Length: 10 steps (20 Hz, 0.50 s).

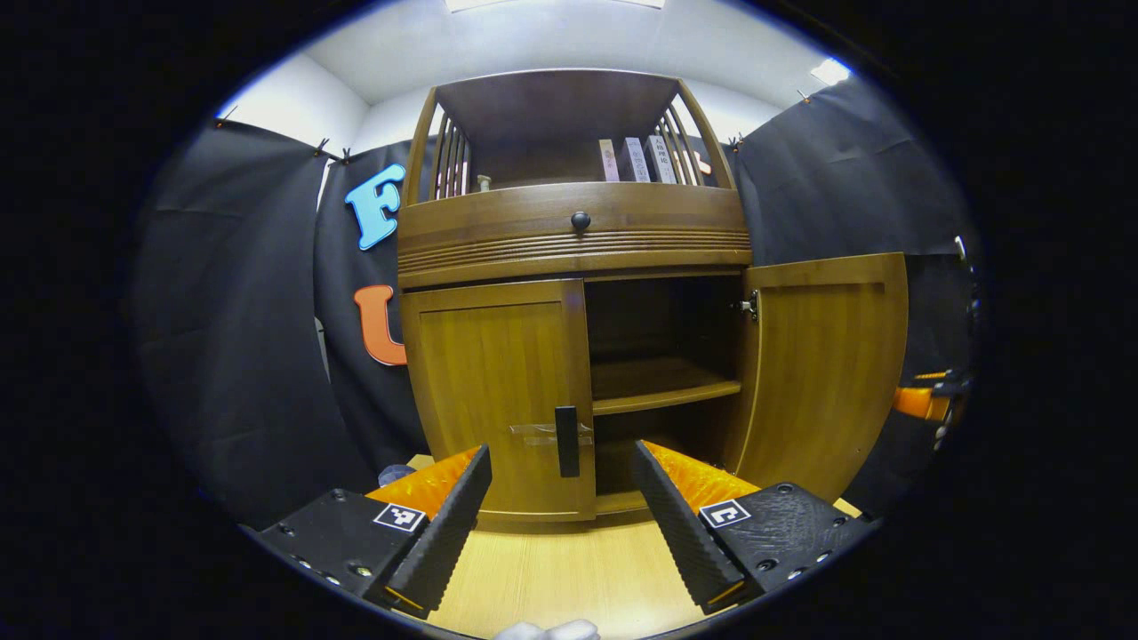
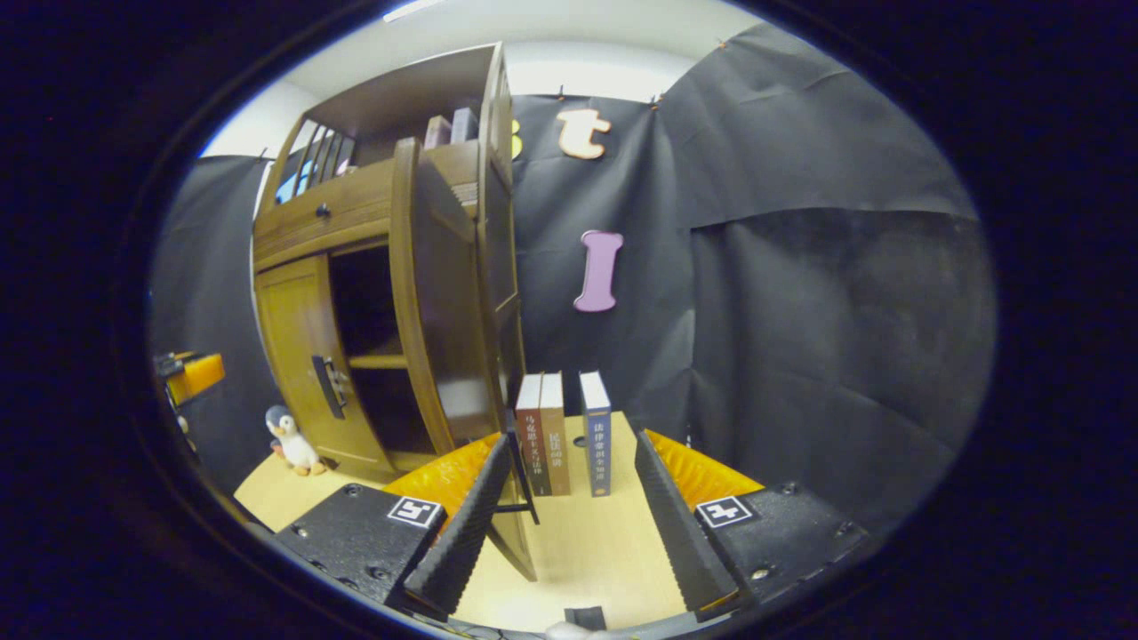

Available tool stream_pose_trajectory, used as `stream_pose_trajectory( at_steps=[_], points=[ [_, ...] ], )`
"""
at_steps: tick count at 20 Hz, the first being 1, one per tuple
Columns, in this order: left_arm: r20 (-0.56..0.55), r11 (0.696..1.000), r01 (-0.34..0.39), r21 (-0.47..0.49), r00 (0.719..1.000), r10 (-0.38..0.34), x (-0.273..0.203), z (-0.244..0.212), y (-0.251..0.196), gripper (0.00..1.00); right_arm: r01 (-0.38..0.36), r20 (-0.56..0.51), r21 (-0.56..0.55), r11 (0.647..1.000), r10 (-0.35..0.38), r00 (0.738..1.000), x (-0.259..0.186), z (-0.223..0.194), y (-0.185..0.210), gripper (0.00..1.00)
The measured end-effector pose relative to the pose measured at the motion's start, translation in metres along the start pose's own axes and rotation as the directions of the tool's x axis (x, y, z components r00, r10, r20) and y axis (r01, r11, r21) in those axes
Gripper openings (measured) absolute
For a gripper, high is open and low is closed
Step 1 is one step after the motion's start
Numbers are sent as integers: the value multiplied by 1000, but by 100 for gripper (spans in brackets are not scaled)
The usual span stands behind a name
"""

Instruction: Open the right door of the double-door shoe cabinet with the right hand, and open the left door with the left hand.

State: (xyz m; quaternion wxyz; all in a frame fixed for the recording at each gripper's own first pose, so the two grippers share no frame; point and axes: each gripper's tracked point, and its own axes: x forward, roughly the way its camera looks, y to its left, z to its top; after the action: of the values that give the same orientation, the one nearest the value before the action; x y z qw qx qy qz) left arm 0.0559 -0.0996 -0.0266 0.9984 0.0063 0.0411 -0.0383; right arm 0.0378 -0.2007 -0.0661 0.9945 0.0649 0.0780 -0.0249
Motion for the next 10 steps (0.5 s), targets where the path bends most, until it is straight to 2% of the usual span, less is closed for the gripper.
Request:
stream_pose_trajectory(
  at_steps=[2,3,4,7,10],
  points=[
    [0,1000,12,-1,1000,-12,2,-4,10,96,28,33,-7,1000,-28,999,-15,15,15,98],
    [1,1000,14,-2,1000,-14,2,-5,15,100,28,47,-18,999,-27,999,-21,22,28,100],
    [1,1000,13,-1,1000,-13,3,-5,22,96,29,54,-34,999,-28,998,-26,26,41,100],
    [0,1000,0,10,1000,0,7,-10,44,96,30,81,-81,996,-23,996,-33,30,87,99],
    [-8,1000,-26,8,1000,26,9,-16,68,96,-3,73,-128,992,13,997,-26,13,138,99]
  ],
)
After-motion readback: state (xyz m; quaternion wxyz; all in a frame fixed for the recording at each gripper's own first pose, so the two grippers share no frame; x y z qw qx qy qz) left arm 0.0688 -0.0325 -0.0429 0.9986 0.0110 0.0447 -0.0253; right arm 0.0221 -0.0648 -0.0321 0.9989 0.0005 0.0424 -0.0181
